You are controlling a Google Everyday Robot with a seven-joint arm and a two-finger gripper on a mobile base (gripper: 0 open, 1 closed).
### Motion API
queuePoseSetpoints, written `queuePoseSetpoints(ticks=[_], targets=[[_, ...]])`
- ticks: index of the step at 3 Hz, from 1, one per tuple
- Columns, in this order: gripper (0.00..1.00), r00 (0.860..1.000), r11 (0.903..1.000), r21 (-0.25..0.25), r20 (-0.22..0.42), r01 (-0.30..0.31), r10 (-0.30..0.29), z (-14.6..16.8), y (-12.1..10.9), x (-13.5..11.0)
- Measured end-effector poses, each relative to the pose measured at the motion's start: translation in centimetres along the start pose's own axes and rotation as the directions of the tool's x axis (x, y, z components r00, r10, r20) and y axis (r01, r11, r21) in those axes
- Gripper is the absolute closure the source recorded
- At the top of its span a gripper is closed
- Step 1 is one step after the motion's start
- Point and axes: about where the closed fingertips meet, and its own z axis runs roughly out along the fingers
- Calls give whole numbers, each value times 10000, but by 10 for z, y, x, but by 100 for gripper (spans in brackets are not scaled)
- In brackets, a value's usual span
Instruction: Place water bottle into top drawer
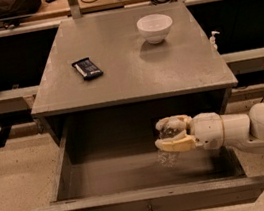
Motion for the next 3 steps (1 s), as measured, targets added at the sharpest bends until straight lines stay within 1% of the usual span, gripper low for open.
queuePoseSetpoints(ticks=[1, 2, 3], targets=[[82, 9979, 9999, -38, -634, -121, 119, 6, -6, 15], [51, 9982, 9999, -94, -597, -115, 109, 8, -5, 14], [28, 9982, 9999, -131, -594, -113, 105, 10, -4, 14]])
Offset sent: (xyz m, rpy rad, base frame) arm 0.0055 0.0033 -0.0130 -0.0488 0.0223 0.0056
